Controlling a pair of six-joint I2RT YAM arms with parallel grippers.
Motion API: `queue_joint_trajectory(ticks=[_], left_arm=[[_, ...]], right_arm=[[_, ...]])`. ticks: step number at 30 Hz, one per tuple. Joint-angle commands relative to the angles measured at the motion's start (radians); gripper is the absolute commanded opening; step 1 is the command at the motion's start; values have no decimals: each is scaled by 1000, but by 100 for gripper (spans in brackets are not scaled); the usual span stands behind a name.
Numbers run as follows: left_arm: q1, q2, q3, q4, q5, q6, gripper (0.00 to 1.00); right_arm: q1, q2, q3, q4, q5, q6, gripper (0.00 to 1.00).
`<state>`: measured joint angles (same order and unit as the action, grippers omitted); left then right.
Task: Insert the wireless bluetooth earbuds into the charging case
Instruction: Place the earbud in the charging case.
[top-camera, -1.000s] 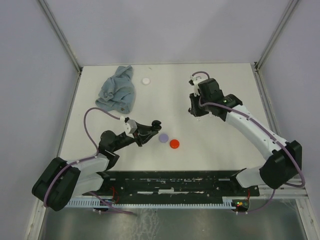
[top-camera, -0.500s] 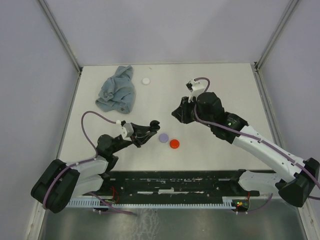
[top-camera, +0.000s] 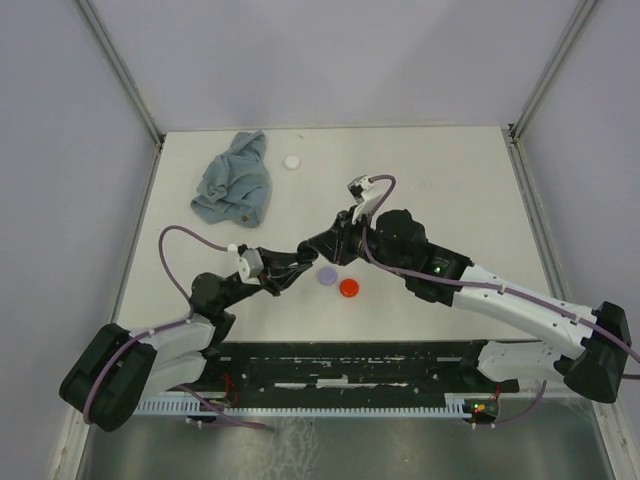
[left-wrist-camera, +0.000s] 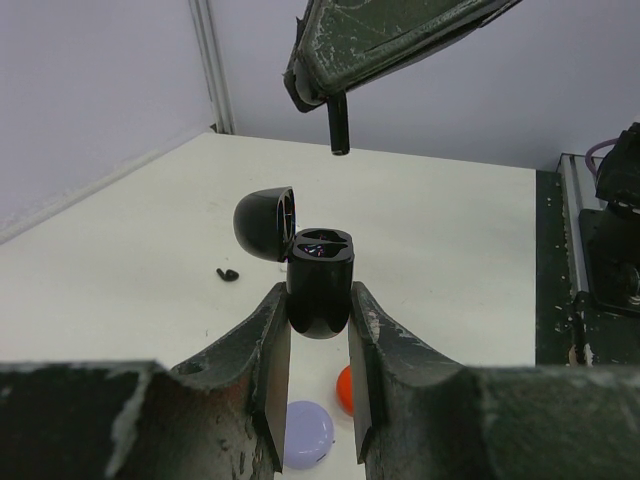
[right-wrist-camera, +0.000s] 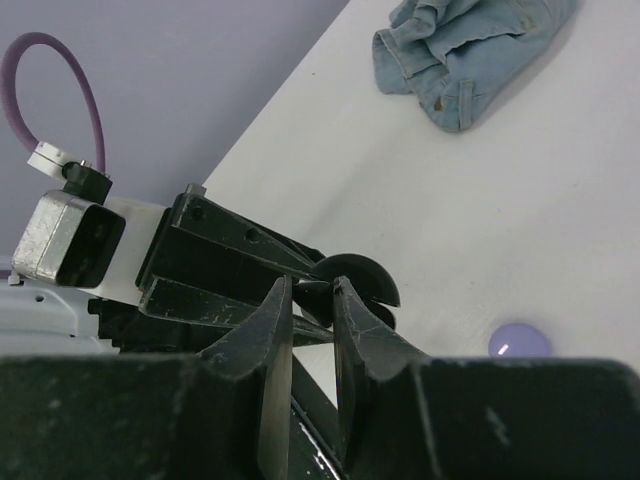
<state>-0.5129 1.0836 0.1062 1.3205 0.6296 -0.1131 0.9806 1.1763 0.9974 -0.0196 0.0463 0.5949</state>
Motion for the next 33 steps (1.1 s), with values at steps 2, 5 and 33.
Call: queue_joint_trajectory(ticks=[2,5,33], left_arm=[[-5,-27,-11,77,-24,27,3],[-4,-31,-11,76,-34,23,3],[-5,-37,-4,78,-42,-7,3]], right_arm=[[38,33,-5,144,19,19,18],[51,49,-6,144,24,19,18],[87,86,-60,207,91,-5,17]])
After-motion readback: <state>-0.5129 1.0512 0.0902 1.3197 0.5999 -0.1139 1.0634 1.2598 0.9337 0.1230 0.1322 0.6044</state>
